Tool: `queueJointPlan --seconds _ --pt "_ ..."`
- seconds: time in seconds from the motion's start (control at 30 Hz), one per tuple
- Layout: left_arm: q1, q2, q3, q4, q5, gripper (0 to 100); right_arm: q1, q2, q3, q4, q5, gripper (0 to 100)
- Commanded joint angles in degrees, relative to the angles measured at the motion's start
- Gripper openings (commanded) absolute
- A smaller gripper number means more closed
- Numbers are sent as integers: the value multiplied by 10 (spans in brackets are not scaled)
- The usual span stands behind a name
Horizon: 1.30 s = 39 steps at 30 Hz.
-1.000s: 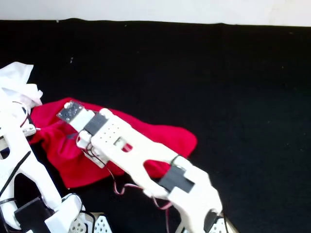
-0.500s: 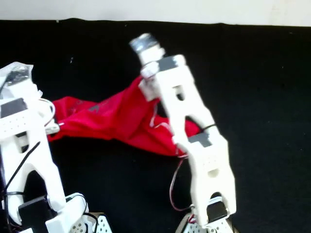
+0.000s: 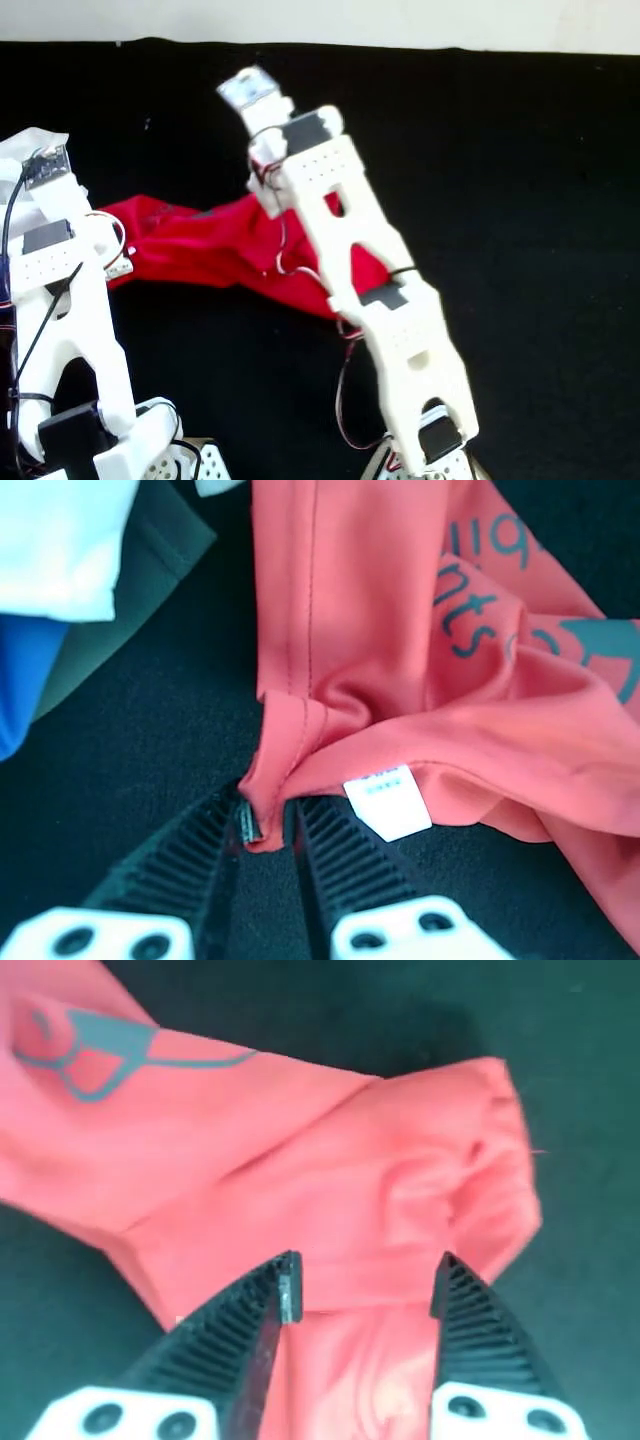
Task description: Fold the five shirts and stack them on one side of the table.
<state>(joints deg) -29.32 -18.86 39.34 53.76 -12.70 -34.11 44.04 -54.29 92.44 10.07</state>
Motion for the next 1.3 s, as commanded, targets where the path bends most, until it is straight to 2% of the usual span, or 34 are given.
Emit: queueJointPlan --seconds 0.0,0.23,0.3,0.37,0.4,0.43,0.7,0.87,1.17,1.27 --pt "9 -14 -2 -8 -4 8 10 49 -28 -27 8 208" --pt "9 -14 -4 -9 -4 9 46 91 -31 -29 8 203" --pt "9 -13 -3 -10 -4 9 51 91 -53 -22 8 144" --pt "9 -11 -3 -10 -4 9 57 91 -76 -17 8 17" --pt "9 -11 -2 -10 -4 9 58 91 -88 -13 8 1" --pt "9 -10 -2 -10 -4 9 63 89 -98 -12 8 24" --pt "10 -10 -1 -9 -4 9 79 95 -173 48 9 25" --pt "10 -10 -1 -8 -4 9 77 95 -108 29 9 173" --pt "10 -10 -1 -7 -4 9 76 95 -23 -21 9 176" --pt "10 -10 -1 -8 -4 9 76 94 -24 -19 9 94"
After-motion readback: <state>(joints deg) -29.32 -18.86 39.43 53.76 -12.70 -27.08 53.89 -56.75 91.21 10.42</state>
